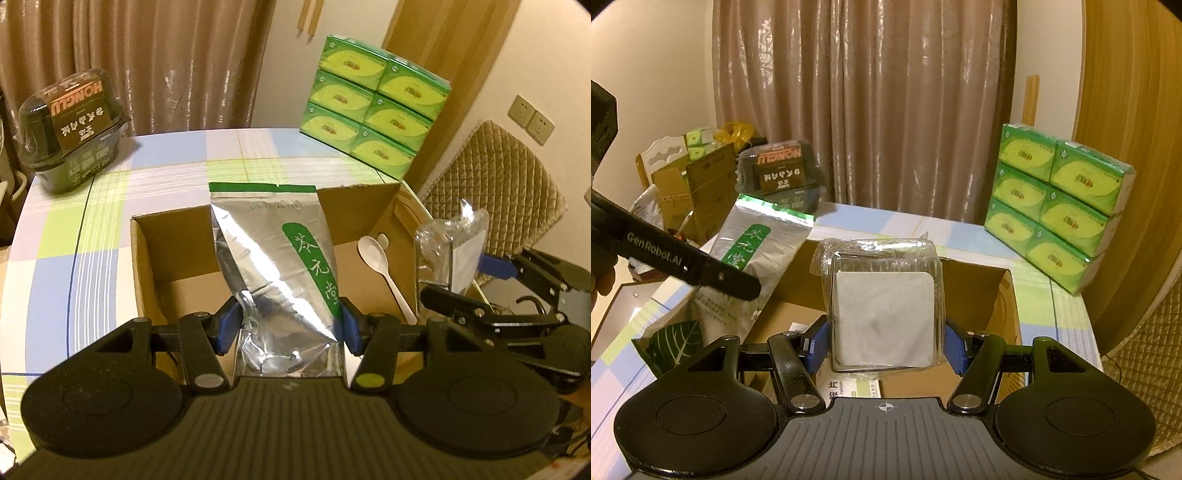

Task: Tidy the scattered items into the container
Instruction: 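Carry both items over the cardboard box and open both grippers to drop them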

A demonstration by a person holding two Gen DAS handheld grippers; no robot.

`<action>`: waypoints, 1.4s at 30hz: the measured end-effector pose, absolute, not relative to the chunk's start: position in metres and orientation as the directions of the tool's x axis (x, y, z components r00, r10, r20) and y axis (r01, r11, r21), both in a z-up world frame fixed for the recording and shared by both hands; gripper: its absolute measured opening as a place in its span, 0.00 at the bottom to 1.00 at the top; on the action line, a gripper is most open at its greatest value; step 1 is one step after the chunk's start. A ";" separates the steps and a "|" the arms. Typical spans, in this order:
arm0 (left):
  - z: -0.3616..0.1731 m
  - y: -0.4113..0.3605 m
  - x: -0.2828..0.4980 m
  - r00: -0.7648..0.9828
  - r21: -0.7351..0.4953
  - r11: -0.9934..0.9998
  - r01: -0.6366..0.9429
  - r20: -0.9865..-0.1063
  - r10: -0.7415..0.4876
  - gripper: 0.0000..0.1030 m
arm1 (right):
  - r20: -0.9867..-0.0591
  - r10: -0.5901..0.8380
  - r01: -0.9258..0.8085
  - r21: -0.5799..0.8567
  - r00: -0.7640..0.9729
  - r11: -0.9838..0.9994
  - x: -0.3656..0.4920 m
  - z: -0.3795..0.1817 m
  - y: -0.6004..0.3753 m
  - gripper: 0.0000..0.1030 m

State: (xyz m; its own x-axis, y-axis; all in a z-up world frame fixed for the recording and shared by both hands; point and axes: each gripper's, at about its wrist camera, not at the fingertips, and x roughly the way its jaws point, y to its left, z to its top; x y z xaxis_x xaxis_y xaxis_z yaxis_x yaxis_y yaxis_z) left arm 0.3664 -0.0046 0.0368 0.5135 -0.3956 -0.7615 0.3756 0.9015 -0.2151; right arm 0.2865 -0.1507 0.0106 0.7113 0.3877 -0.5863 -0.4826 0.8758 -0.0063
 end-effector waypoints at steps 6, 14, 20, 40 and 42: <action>0.035 0.007 0.376 0.547 -0.249 0.923 0.293 -0.748 -0.376 0.50 | -0.588 0.384 -0.476 -0.001 0.711 0.880 0.290 0.007 -0.152 0.58; 0.037 0.012 0.370 0.579 -0.213 0.933 0.290 -0.737 -0.348 0.51 | -0.600 0.386 -0.472 0.015 0.701 0.882 0.291 0.001 -0.154 0.58; 0.029 0.008 0.359 0.564 -0.189 0.931 0.313 -0.752 -0.342 0.57 | -0.602 0.387 -0.472 0.018 0.698 0.881 0.291 -0.001 -0.151 0.58; 0.012 0.005 0.343 0.536 -0.142 0.926 0.350 -0.780 -0.323 0.67 | -0.668 0.325 -0.437 0.000 0.669 0.899 0.296 -0.025 -0.150 0.58; 0.010 0.005 0.342 0.531 -0.145 0.925 0.350 -0.783 -0.324 0.67 | -0.673 0.310 -0.425 -0.006 0.672 0.905 0.298 -0.026 -0.154 0.58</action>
State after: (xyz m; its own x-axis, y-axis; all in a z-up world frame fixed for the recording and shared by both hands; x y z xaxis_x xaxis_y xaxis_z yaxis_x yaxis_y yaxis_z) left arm 0.3424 0.0050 0.0105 0.5311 -0.3236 -0.7831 0.3500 0.9254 -0.1450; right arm 0.2976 -0.1538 -0.0263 0.6717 0.3104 -0.6727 -0.4248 0.9053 -0.0064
